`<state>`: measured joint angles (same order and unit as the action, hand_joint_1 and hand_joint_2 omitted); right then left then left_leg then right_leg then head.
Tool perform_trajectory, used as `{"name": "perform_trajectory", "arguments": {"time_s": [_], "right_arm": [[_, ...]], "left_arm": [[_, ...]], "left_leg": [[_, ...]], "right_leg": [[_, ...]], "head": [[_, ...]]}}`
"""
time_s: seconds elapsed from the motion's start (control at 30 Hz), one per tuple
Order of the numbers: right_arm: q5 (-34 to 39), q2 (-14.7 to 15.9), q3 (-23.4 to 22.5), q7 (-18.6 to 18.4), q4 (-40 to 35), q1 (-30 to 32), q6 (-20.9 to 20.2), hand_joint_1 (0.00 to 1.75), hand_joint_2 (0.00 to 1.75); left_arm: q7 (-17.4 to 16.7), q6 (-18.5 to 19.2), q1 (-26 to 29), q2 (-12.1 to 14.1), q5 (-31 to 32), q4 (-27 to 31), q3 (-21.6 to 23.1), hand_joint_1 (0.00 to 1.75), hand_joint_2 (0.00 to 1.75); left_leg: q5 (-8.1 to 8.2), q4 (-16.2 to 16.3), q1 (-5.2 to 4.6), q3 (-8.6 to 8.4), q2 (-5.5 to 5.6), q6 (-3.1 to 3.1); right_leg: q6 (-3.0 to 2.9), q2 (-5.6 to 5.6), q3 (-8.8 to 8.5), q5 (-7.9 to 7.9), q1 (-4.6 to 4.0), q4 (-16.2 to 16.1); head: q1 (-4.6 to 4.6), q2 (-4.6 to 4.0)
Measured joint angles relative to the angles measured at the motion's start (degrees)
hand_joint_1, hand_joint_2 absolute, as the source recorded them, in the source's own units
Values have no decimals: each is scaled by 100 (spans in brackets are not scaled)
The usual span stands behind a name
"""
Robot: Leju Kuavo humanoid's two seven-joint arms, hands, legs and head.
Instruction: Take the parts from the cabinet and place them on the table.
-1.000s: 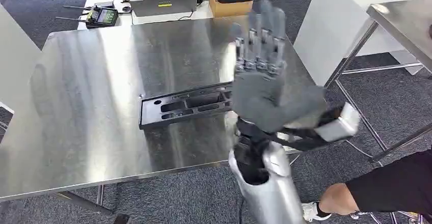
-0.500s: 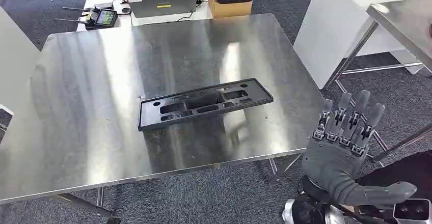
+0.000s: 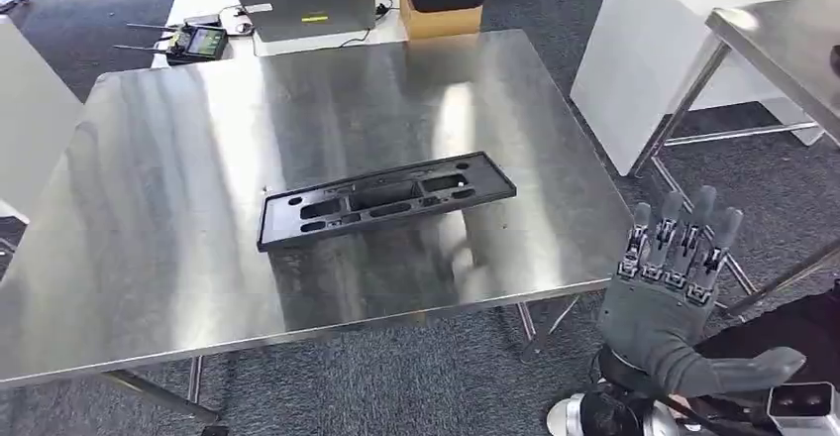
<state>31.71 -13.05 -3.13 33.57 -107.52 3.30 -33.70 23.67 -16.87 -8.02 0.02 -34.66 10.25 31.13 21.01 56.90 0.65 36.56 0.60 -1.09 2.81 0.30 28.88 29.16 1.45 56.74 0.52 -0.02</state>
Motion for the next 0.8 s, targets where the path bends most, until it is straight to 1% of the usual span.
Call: {"name": "perform_trajectory", "arguments": {"time_s": [0.03, 0.07, 0.1, 0.13, 0.17, 0.2, 0.23, 0.27, 0.3, 0.33, 0.37, 0.4, 0.43, 0.47, 0.5, 0.53, 0.57, 0.6, 0.63, 0.67, 0.7, 0.73, 0.77, 0.8], "right_arm": [[22, 11, -7, -2, 41, -17, 2, 0, 0], [35, 11, -17, -11, 79, -40, 13, 0, 0], [52, 15, -24, -33, 103, -73, 26, 0, 0], [87, 18, -35, -57, 142, -102, 57, 0, 0], [103, 24, -44, -72, 180, -122, 77, 0, 0], [129, 33, -50, -79, 221, -129, 85, 0, 0], [146, 39, -61, -92, 260, -128, 100, 0, 0], [159, 44, -70, -98, 295, -130, 107, 0, 0], [170, 44, -76, -98, 317, -132, 114, 0, 0], [175, 48, -81, -98, 335, -136, 120, 0, 0], [175, 50, -85, -98, 348, -141, 133, 0, 0], [177, 53, -94, -96, 350, -142, 151, 0, 0], [179, 55, -98, -90, 356, -145, 168, 0, 0], [179, 55, -101, -87, 359, -144, 173, 0, 0], [179, 57, -107, -85, 363, -140, 177, 0, 0], [186, 61, -116, -83, 363, -130, 179, 0, 0], [186, 70, -127, -74, 365, -128, 179, 0, 0], [188, 72, -136, -72, 365, -122, 181, 0, 0], [188, 74, -135, -72, 367, -123, 183, 0, 0], [188, 79, -140, -72, 374, -119, 184, 0, 0], [188, 83, -144, -70, 380, -116, 184, 0, 0], [188, 85, -153, -72, 398, -111, 184, 0, 0], [192, 90, -168, -72, 411, -106, 184, 0, 0], [195, 90, -177, -72, 424, -106, 184, 0, 0]], "left_arm": [[4, -4, 22, -2, 0, 0, -18, 0, 0], [7, -17, 32, 0, -9, 0, -26, 0, 0], [11, -37, 39, -2, -13, 0, -29, 0, 0], [18, -57, 39, -4, -15, 0, -31, 0, 0], [24, -68, 40, -4, -15, 0, -37, 0, 0], [26, -79, 46, -4, -20, 0, -53, 0, 0], [31, -89, 58, -7, -22, 0, -61, 0, 0], [33, -96, 66, -9, -22, 0, -64, 0, 0], [35, -103, 68, -9, -22, 0, -66, 0, 0], [37, -105, 65, -9, -20, 0, -68, 0, 0], [37, -107, 62, -9, -18, 0, -75, 0, 0], [37, -107, 54, -9, -13, 0, -81, 0, 0], [37, -107, 62, -9, -11, 0, -92, 0, 0], [35, -107, 61, -11, -5, 0, -109, 0, 0], [33, -107, 56, -11, -4, 0, -112, 0, 0], [31, -107, 56, -11, -4, 0, -114, 0, 0], [31, -107, 49, -18, -4, 0, -116, 0, 0], [31, -107, 44, -24, 0, 2, -118, 0, 0], [26, -107, 38, -24, 2, 2, -118, 0, 0], [29, -107, 37, -22, 2, 2, -120, 0, 0], [26, -107, 37, -22, 2, 2, -123, 0, 0], [26, -107, 39, -22, 2, 2, -123, 0, 0], [26, -105, 39, -24, 2, 2, -123, 0, 0], [26, -103, 39, -24, 2, 2, -125, 0, 0]], "left_leg": [[3, 13, 42, 30, -7, 32], [195, 143, 77, 78, -19, 51], [531, 453, 81, 192, -41, 57], [866, 916, 83, 354, -37, 76], [1109, 1388, 86, 508, -39, 99], [1256, 1756, 88, 604, -40, 114], [1268, 1889, 89, 578, -41, 119], [1162, 1730, 90, 412, -42, 112], [980, 1329, 92, 108, -43, 103], [789, 780, 99, -265, -44, 90], [710, 281, 104, -598, -44, 73], [802, 100, 70, -706, -28, 74], [728, 147, 46, -656, -19, 25], [740, 127, 31, -632, -18, 18], [732, 136, 15, -610, -17, 3], [671, 80, 16, -588, -23, -69], [601, 42, 46, -568, -66, -134], [559, 35, 34, -511, -62, -191], [524, 38, 24, -460, -67, -228], [477, 39, 9, -392, -72, -245], [432, 43, -7, -322, -77, -254], [385, 45, -19, -262, -78, -257], [346, 46, -29, -208, -78, -257], [303, 48, -41, -157, -75, -253]], "right_leg": [[-93, -5, 18, -46, 96, -17], [-152, -21, 15, -82, 90, -19], [-245, -26, 46, -123, 73, -17], [-289, -36, 95, -163, 51, -13], [-313, -51, 148, -196, 32, -7], [-314, -59, 196, -221, 15, -2], [-306, -60, 230, -251, 3, 0], [-281, -61, 256, -269, 1, 3], [-266, -61, 275, -279, 3, 13], [-250, -61, 288, -288, 8, 32], [-236, -61, 292, -293, 6, 52], [-208, -64, 332, -310, -39, 61], [-163, -64, 330, -340, -37, 59], [-130, -63, 337, -361, -35, 63], [-75, -63, 353, -398, -27, 40], [-14, -57, 378, -439, -62, 25], [-19, -53, 432, -327, -46, 117], [-63, -47, 550, -108, -57, 338], [-113, -46, 685, 128, -51, 690], [-148, -46, 853, 378, -50, 1158], [-151, -46, 982, 554, -50, 1567], [-115, -46, 1006, 600, -51, 1772], [-74, -46, 901, 538, -52, 1700], [-26, -46, 660, 399, -61, 1383]], "head": [[-2, 0], [9, 2], [-2, 2], [-15, 2], [-8, 2], [-11, 0], [-11, 2], [-11, 2], [-11, 0], [-13, 2], [-13, 2], [-15, 2], [14, 2], [1, 2], [7, 2], [5, 2], [13, 2], [22, 2], [33, 2], [29, 2], [29, 0], [33, 2], [27, 2], [40, 2]]}}
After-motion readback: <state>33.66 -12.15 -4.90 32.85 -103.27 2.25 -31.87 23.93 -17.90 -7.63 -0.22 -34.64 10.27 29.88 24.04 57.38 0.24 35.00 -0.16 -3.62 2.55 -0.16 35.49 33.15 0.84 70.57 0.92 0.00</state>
